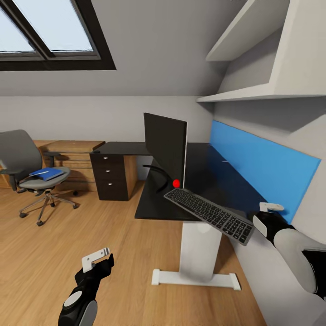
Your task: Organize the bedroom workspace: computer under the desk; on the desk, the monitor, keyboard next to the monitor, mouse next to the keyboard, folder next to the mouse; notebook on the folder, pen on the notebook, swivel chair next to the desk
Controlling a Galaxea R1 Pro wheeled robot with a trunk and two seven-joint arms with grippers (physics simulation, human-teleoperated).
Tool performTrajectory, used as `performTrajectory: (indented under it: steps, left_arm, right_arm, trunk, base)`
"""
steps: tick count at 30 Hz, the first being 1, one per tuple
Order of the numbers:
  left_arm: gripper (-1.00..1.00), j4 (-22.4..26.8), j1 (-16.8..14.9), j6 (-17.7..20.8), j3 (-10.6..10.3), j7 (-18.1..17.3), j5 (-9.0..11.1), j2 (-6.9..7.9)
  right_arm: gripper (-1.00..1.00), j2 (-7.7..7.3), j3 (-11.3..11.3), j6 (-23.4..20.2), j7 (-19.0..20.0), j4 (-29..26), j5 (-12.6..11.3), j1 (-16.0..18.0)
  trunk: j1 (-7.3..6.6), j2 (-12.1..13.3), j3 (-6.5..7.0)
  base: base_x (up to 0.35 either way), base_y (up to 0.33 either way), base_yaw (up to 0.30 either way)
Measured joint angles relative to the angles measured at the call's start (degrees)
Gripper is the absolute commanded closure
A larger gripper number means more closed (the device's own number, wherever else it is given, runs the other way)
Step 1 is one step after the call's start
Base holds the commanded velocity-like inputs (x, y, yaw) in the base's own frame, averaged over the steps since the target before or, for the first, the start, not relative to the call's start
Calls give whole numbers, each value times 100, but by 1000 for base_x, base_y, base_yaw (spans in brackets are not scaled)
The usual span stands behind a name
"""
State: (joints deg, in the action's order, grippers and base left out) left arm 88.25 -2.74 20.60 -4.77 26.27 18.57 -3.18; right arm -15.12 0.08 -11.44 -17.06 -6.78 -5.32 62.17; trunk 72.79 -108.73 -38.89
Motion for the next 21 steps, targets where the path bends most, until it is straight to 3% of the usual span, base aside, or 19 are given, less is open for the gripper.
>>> performTrajectory:
  steps: [17,21]
  left_arm:
    - [-100,-46,-3,8,-7,0,0,-7]
    - [-100,-84,-2,6,-14,6,0,-16]
  right_arm:
    - [-100,-3,-1,1,24,3,-17,1]
    - [-100,-14,-87,-94,44,-190,-138,-4]
  trunk:
    - [-1,0,0]
    - [0,0,-1]
  base:
    - [-2,2,0]
    - [0,0,0]
